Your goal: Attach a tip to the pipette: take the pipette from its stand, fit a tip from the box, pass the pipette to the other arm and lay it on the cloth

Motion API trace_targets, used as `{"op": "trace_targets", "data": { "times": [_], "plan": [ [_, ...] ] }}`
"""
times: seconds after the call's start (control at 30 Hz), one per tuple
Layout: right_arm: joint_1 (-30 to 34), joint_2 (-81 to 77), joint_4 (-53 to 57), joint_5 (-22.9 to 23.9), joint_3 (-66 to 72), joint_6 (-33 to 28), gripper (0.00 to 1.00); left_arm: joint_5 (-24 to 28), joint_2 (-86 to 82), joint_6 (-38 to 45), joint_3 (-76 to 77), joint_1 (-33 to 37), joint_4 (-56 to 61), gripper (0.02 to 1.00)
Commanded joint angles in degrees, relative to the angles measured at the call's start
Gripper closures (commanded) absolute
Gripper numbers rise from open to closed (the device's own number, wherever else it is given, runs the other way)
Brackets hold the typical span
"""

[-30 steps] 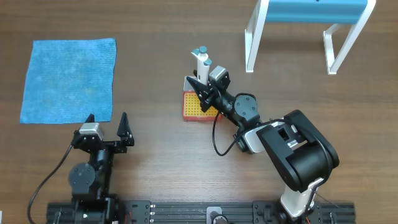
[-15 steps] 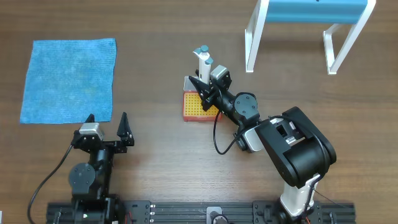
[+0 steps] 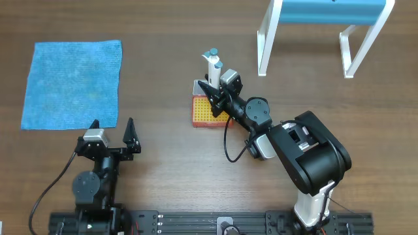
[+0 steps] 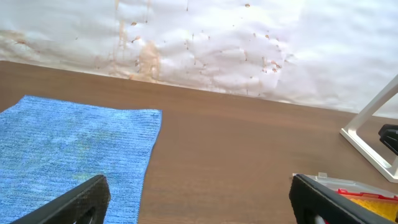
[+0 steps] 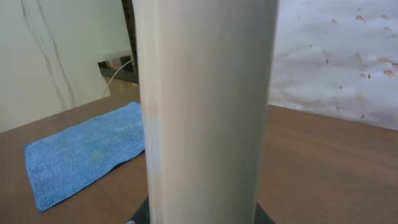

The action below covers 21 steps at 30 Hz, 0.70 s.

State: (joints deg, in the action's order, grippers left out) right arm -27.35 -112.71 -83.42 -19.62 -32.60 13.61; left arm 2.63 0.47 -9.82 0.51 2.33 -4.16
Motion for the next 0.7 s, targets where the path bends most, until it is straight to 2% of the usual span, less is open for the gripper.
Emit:
{"op": "trace_targets", "data": {
  "times": [0.03,0.7],
  "plan": [
    [0.2,-0.7,-0.5,-0.6,-1.1,-0.6,0.930,0.7,-0.3,0.9,-0.2,0.3,-0.1,0.084],
    [0.2,2.7,-0.5,-1.0,-0.1,-0.6,0.930,0.7,-0.3,0.9,-0.2,0.3,-0.1,0.082]
  ]
}}
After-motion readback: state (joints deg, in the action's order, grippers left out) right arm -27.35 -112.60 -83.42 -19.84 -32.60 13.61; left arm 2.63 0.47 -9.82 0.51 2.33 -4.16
